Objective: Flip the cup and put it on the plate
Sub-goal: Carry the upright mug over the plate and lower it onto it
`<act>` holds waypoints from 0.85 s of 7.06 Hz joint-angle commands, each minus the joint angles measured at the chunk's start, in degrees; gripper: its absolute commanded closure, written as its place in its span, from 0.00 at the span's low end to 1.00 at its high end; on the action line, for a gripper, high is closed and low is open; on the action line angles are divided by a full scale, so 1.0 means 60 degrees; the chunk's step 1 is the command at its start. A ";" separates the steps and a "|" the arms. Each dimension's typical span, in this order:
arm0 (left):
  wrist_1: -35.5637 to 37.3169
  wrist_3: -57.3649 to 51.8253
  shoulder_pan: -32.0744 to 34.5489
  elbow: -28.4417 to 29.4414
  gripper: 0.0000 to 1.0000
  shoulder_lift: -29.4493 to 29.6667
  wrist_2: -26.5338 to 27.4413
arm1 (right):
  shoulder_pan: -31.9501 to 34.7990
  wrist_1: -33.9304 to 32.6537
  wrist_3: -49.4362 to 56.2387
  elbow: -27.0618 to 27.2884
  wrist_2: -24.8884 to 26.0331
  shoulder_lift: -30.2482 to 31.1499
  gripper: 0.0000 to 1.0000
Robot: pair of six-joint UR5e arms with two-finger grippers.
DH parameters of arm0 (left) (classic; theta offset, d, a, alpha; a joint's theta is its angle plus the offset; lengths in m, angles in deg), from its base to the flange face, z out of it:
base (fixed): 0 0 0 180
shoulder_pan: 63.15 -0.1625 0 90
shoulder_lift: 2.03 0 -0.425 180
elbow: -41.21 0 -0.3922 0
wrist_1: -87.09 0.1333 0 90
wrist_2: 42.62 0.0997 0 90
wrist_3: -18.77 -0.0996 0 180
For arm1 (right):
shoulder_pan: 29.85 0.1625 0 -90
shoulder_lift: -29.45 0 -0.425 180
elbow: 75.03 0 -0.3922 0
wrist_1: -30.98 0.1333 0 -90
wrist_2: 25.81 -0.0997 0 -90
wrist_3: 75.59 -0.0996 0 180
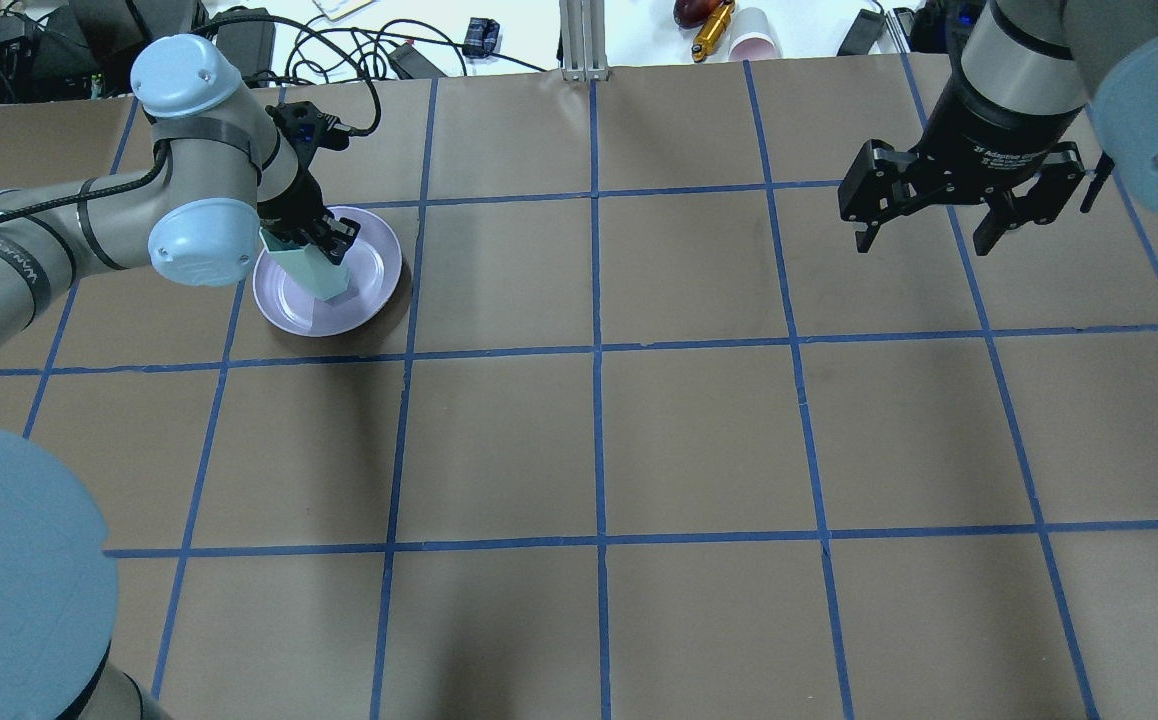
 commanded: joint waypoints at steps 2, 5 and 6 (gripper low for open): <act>-0.0024 0.0115 0.0014 0.0005 0.00 -0.0039 -0.0039 | 0.0000 0.0000 0.0000 0.0000 0.0000 0.0000 0.00; -0.0651 0.0246 0.0044 0.0165 0.00 -0.0637 0.0121 | 0.0000 0.0000 0.0000 0.0000 -0.0014 0.0000 0.00; -0.1264 0.0668 0.0058 0.0326 0.00 -0.0916 0.0122 | 0.0000 0.0000 0.0000 0.0000 0.0000 0.0000 0.00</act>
